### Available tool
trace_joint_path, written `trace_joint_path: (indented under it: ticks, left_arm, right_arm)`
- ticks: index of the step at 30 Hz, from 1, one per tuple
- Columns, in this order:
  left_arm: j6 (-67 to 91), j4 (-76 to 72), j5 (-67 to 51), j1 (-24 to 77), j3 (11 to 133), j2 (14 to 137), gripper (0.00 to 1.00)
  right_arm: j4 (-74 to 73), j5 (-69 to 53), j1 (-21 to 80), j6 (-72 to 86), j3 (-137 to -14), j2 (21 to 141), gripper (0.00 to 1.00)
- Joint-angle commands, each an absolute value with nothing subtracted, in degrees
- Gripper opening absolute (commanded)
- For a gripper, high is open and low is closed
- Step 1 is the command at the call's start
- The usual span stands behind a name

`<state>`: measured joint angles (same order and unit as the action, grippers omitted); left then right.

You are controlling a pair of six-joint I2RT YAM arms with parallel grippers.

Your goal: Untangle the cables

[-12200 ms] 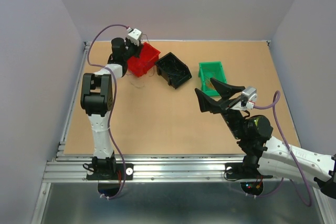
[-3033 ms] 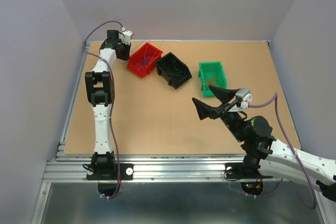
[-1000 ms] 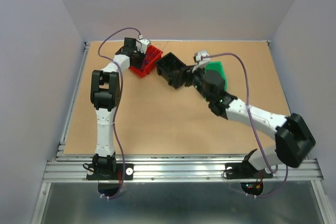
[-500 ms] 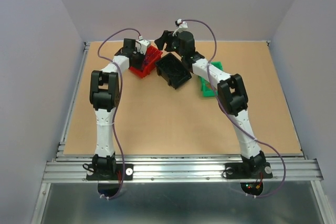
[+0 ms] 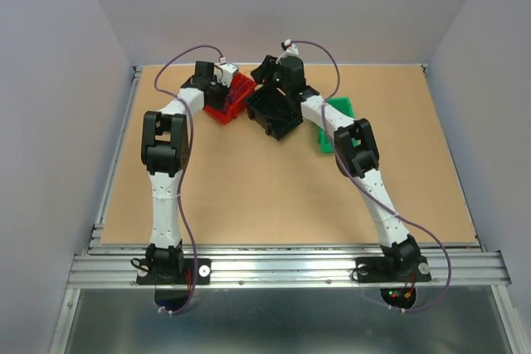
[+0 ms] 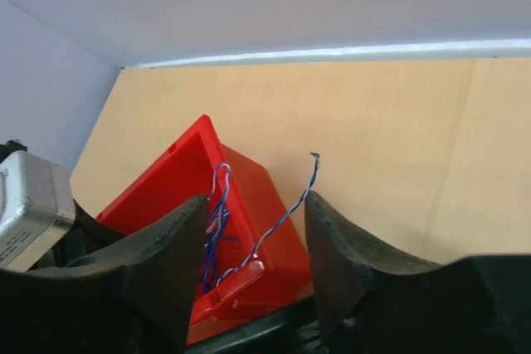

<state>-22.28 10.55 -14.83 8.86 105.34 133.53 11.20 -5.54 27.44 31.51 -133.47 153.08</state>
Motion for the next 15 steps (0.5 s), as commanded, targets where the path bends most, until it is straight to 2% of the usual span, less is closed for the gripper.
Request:
trace_joint_path:
  ticks: [1, 4, 7, 10, 14, 15]
  left_arm:
    - [-23.1, 13.1, -16.0, 8.5, 104.0, 130.3, 0.0]
    - [-23.3, 13.3, -16.0, 8.5, 104.1, 130.4, 0.0]
    - [-23.2, 13.4, -16.1, 8.5, 104.2, 130.4, 0.0]
    - [-23.4, 13.4, -16.3, 8.5, 104.2, 130.3, 0.0]
    - [-23.4, 13.6, -16.8, 8.5, 104.1, 130.0, 0.0]
    - [-23.5, 13.7, -16.9, 8.5, 104.0, 129.9, 0.0]
  right_arm:
    - [17.0, -9.0, 27.8, 33.0, -135.9, 152.2, 0.52]
    - [18.5, -10.9, 27.8, 32.8, -134.6, 151.9, 0.39]
    - [18.2, -12.7, 27.9, 32.7, -134.6, 152.0, 0.35]
    - [17.7, -14.2, 28.3, 31.6, -134.6, 152.1, 0.2]
    - [15.6, -13.4, 29.5, 28.5, -134.2, 151.8, 0.18]
    - [15.5, -13.3, 29.7, 28.1, -134.0, 151.8, 0.12]
